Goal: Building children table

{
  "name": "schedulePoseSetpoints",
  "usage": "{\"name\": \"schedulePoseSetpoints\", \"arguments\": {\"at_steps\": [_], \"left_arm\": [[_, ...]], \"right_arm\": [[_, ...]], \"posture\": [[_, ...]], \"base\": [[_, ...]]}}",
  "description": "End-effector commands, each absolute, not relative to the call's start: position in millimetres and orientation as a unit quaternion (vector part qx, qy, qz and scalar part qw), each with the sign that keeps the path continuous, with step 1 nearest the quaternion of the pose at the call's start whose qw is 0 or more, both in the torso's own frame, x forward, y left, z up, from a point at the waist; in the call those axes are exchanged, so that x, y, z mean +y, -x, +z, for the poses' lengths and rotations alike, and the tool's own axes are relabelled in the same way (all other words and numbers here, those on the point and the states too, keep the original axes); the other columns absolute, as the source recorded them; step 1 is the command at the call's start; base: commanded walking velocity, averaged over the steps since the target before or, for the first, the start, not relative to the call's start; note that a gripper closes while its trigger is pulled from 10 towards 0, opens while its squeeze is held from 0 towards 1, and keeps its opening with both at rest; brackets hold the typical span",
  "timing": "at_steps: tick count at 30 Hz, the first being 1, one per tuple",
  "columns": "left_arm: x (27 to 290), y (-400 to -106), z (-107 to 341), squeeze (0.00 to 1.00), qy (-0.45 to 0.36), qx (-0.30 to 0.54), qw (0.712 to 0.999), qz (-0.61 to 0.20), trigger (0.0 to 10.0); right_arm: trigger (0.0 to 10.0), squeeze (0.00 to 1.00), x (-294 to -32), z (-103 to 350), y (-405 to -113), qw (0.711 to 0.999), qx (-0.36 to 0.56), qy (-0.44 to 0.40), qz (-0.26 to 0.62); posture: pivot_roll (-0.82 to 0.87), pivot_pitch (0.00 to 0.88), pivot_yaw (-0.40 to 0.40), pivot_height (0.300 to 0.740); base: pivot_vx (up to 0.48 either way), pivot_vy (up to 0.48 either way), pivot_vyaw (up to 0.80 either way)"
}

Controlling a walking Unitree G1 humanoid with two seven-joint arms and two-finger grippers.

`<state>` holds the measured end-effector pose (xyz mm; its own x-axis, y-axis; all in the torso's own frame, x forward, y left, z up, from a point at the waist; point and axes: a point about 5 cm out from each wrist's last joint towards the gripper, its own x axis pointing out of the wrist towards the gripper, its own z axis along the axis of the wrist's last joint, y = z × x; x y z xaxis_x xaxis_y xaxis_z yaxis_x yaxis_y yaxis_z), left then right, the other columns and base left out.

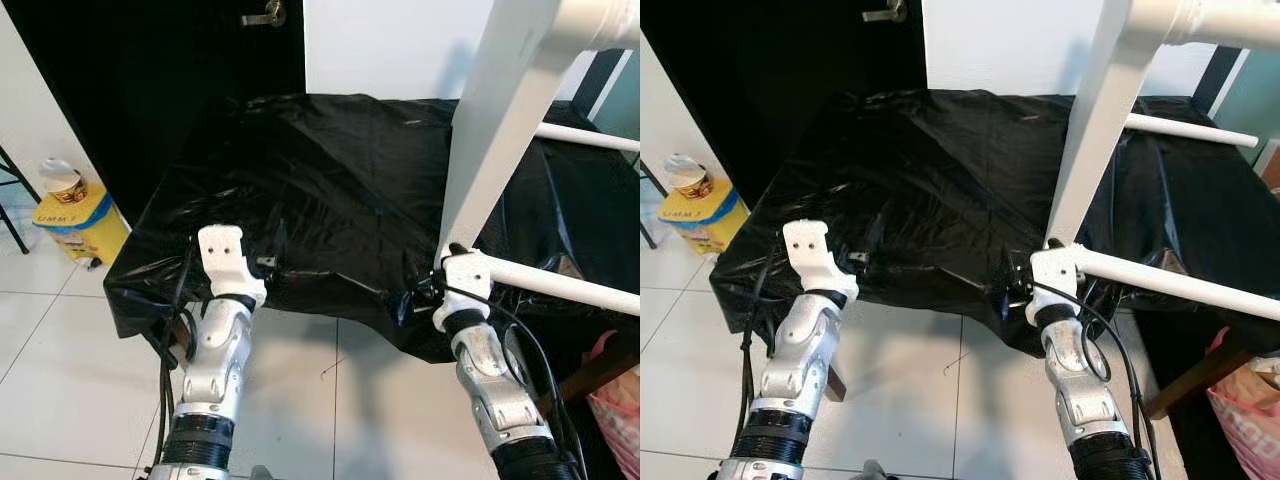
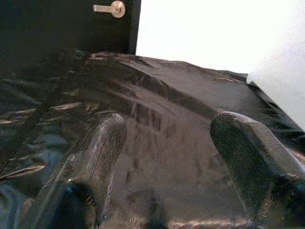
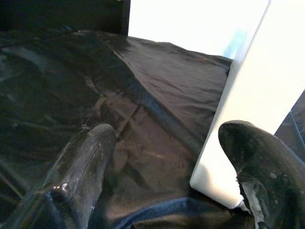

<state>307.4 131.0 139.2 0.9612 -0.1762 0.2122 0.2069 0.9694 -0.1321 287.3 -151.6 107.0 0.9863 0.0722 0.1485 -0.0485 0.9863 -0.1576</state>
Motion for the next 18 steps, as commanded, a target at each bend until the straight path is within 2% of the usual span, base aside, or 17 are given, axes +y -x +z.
{"name": "schedulePoseSetpoints", "arguments": {"at_steps": [1, 18], "left_arm": [[129.7, -306.6, 135.7, 0.00, 0.073, -0.101, 0.986, -0.114, 10.0], [129.7, -306.6, 135.7, 0.00, 0.073, -0.101, 0.986, -0.114, 10.0]], "right_arm": [[10.0, 0.00, -150.9, 105.4, -287.9, 0.993, -0.079, 0.082, 0.029], [10.0, 0.00, -150.9, 105.4, -287.9, 0.993, -0.079, 0.082, 0.029]], "posture": [[0.01, 0.023, -0.026, 0.740], [0.01, 0.023, -0.026, 0.740]], "base": [[0.000, 0.000, 0.00], [0.000, 0.000, 0.00]]}}
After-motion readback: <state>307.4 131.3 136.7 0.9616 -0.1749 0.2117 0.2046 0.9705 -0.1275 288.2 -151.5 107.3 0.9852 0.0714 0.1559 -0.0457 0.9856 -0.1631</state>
